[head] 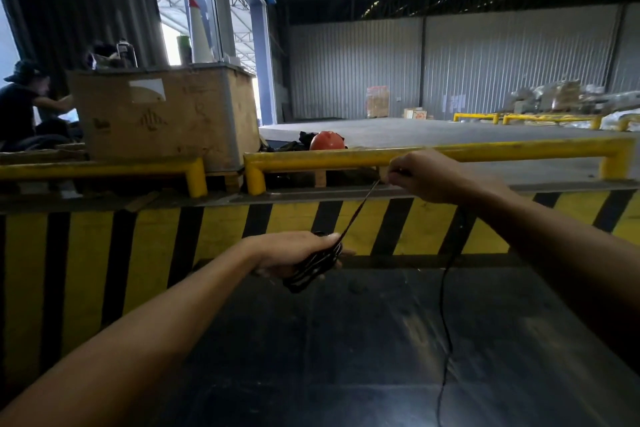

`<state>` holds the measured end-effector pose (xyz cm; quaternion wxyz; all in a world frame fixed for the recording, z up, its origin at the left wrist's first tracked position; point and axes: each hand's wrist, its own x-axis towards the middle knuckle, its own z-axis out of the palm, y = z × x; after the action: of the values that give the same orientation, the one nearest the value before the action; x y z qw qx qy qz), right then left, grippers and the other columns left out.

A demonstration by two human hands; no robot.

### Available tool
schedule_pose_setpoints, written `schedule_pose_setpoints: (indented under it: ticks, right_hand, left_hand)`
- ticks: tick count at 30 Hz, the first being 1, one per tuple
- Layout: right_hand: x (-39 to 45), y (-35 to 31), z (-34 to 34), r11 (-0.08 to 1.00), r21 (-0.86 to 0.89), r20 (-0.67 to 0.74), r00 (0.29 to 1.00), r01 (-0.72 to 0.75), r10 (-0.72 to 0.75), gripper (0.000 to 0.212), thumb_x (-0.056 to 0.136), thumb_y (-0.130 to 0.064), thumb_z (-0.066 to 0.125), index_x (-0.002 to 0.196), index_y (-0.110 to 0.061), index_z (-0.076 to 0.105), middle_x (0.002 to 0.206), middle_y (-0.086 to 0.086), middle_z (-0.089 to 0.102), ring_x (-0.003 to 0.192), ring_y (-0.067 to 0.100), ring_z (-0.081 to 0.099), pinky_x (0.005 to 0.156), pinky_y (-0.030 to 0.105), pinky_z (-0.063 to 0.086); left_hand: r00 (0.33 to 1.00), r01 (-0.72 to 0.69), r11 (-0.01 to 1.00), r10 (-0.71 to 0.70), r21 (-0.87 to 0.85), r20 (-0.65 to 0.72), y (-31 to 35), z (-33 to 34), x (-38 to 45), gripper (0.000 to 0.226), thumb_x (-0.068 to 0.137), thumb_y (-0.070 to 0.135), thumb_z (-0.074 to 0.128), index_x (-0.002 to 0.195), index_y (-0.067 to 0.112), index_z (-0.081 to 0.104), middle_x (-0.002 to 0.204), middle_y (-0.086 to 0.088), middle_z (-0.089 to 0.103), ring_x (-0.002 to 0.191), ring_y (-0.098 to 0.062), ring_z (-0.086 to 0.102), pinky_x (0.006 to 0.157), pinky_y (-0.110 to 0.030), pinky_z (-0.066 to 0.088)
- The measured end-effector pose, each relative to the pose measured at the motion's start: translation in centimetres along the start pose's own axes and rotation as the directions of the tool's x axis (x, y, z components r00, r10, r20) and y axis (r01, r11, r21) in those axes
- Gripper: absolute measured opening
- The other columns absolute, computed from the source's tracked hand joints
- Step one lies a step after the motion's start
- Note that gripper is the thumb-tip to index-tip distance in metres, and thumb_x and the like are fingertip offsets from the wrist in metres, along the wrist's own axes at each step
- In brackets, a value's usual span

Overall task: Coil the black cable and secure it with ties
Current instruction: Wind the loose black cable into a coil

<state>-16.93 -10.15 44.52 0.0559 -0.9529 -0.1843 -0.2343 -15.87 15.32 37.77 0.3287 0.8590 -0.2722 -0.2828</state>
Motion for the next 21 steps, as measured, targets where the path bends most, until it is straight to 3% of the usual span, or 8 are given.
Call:
schedule_pose_setpoints:
  ticks: [4, 7, 9, 11, 14, 16, 18, 21]
  right_hand:
    - [-1.0, -0.2, 2.6, 0.989, 0.113, -0.054, 0.993, -0.098, 0.105, 0.023, 0.097, -0.030, 0.040, 0.083, -0.021, 0.056, 0.076, 0.000, 0.059, 0.069, 0.017, 0.059, 0.060, 0.028, 0.047]
    - [-2.7, -3.2, 6.0, 0.971, 0.228, 0.098, 0.994, -0.068, 0.046, 0.018, 0.098, -0.030, 0.036, 0.100, -0.031, 0.055, 0.097, 0.003, 0.066, 0.078, 0.011, 0.064, 0.070, 0.030, 0.057]
    - [-3.7, -5.9, 8.3, 0.944, 0.324, 0.189, 0.982, -0.062, 0.000, 0.012, 0.097, -0.031, 0.038, 0.094, -0.036, 0.049, 0.094, -0.001, 0.064, 0.076, 0.006, 0.061, 0.068, 0.027, 0.053]
    - [-4.3, -8.1, 10.2, 0.959, 0.282, 0.299, 0.952, -0.020, -0.068, 0.013, 0.096, -0.030, 0.043, 0.108, -0.028, 0.048, 0.091, -0.003, 0.060, 0.074, 0.010, 0.059, 0.063, 0.027, 0.049]
    - [-4.7, -8.5, 10.0, 0.978, 0.210, 0.383, 0.920, 0.008, -0.090, 0.021, 0.096, -0.030, 0.043, 0.115, -0.022, 0.048, 0.083, -0.006, 0.057, 0.069, 0.010, 0.057, 0.056, 0.023, 0.044]
    - [-4.5, -7.2, 8.3, 0.987, 0.156, 0.402, 0.911, 0.029, -0.090, 0.015, 0.096, -0.030, 0.043, 0.107, -0.025, 0.052, 0.078, -0.011, 0.054, 0.068, 0.004, 0.055, 0.059, 0.022, 0.043]
    - [-4.2, -5.4, 6.2, 0.992, 0.116, 0.412, 0.906, 0.048, -0.092, 0.008, 0.095, -0.028, 0.047, 0.094, -0.030, 0.054, 0.076, -0.012, 0.053, 0.069, 0.001, 0.054, 0.064, 0.023, 0.044]
    - [-3.6, -2.8, 3.2, 0.993, 0.113, 0.407, 0.909, 0.047, -0.089, 0.015, 0.094, -0.029, 0.049, 0.081, -0.035, 0.053, 0.077, -0.010, 0.057, 0.071, 0.003, 0.057, 0.067, 0.023, 0.046]
  left_hand:
    - [0.935, -0.250, 0.848, 0.336, -0.466, 0.109, 3.3, 0.5, -1.4, 0.042, 0.091, 0.057, 0.028, 0.127, 0.048, 0.049, 0.133, 0.004, 0.053, 0.119, -0.024, 0.057, 0.092, -0.045, 0.045]
    - [0.855, -0.446, 0.624, 0.510, -0.641, -0.097, 6.1, -0.4, -1.3, 0.046, 0.089, 0.056, 0.033, 0.129, 0.041, 0.052, 0.136, -0.003, 0.054, 0.120, -0.029, 0.056, 0.096, -0.055, 0.042]
    - [0.826, -0.534, 0.544, 0.500, -0.647, -0.262, 7.2, -0.9, -0.9, 0.045, 0.093, 0.054, 0.027, 0.128, 0.041, 0.052, 0.139, -0.003, 0.050, 0.120, -0.028, 0.056, 0.100, -0.062, 0.034]
    - [0.796, -0.593, 0.480, 0.466, -0.646, -0.385, 7.1, -1.3, -0.4, 0.045, 0.095, 0.053, 0.022, 0.125, 0.041, 0.054, 0.143, -0.003, 0.043, 0.119, -0.027, 0.054, 0.103, -0.065, 0.026]
    - [0.792, -0.598, 0.669, 0.408, -0.441, -0.454, 5.6, -1.4, 0.0, 0.039, 0.096, 0.052, 0.021, 0.114, 0.047, 0.056, 0.149, -0.009, 0.036, 0.128, -0.026, 0.044, 0.107, -0.057, 0.023]
    - [0.802, -0.455, 0.888, 0.377, -0.064, -0.462, 4.0, -1.5, 0.1, 0.039, 0.096, 0.052, 0.021, 0.116, 0.048, 0.054, 0.145, -0.007, 0.041, 0.126, -0.019, 0.042, 0.104, -0.046, 0.031]
    - [0.829, -0.260, 0.932, 0.349, 0.253, -0.437, 2.1, -1.8, 0.1, 0.040, 0.095, 0.054, 0.023, 0.122, 0.046, 0.052, 0.129, -0.002, 0.053, 0.102, -0.003, 0.048, 0.086, -0.029, 0.039]
    - [0.899, -0.053, 0.925, 0.208, 0.377, -0.385, -0.2, -1.9, -0.1, 0.029, 0.093, 0.056, 0.029, 0.086, 0.049, 0.056, 0.097, 0.007, 0.056, 0.080, 0.000, 0.049, 0.066, -0.021, 0.036]
